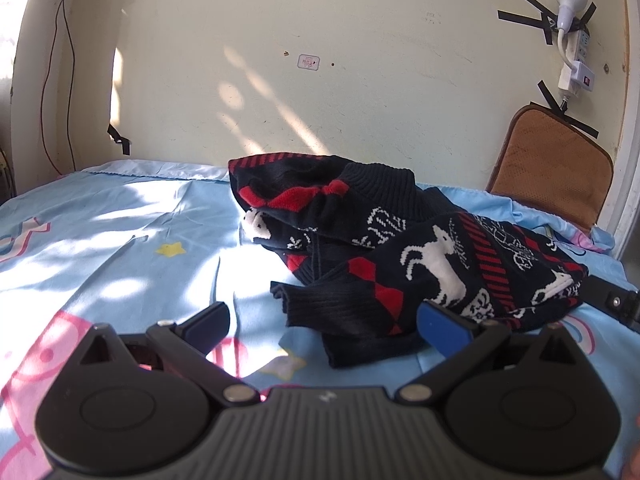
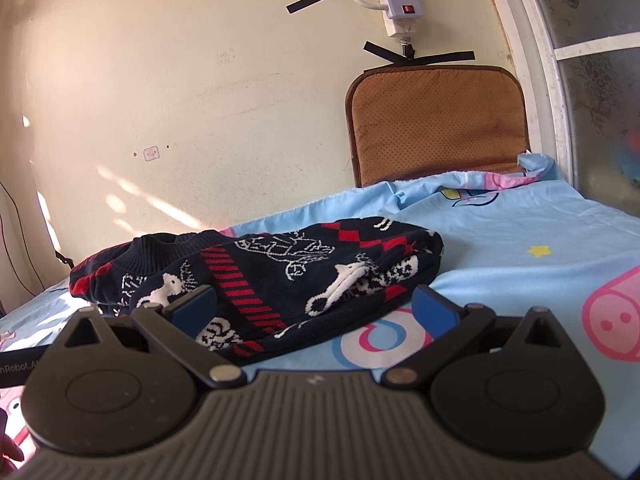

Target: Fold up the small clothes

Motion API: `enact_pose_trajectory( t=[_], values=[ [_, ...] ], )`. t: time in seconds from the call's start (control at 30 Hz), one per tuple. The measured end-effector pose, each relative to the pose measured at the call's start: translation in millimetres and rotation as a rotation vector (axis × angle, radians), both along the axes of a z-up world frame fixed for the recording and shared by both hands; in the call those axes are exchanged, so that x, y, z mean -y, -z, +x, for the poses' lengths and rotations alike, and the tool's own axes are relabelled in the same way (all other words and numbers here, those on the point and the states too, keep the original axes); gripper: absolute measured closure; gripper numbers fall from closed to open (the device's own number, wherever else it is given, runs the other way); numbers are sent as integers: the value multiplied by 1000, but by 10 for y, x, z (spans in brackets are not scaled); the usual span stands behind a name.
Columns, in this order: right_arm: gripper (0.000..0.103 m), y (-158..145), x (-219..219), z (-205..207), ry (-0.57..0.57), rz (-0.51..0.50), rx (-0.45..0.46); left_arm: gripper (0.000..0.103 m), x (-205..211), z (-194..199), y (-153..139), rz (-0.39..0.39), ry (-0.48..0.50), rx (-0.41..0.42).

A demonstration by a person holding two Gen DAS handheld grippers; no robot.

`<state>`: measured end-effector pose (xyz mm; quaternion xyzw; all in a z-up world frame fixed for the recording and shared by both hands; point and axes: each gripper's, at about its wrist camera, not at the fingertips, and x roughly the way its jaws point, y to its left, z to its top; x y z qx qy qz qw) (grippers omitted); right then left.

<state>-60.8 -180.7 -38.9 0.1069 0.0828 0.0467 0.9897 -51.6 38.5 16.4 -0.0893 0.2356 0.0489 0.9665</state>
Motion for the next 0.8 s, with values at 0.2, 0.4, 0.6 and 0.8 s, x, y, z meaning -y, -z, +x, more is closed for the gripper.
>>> enact_pose_trajectory(
  t=[0.2,0.4,0.6,0.8],
  values=[
    [0,-3,2,2,-4,2,0,0,-22,-33,0,-13,-16,22],
    [0,-3,2,2,-4,2,0,0,6,-66,-15,3,-22,48],
    [0,-2,3,2,-4,3,0,0,15,-84,-24,12,-19,61],
    [0,0,-6,6,-6,1,-2,0,7,-50,-20,7,8,36]
  ],
)
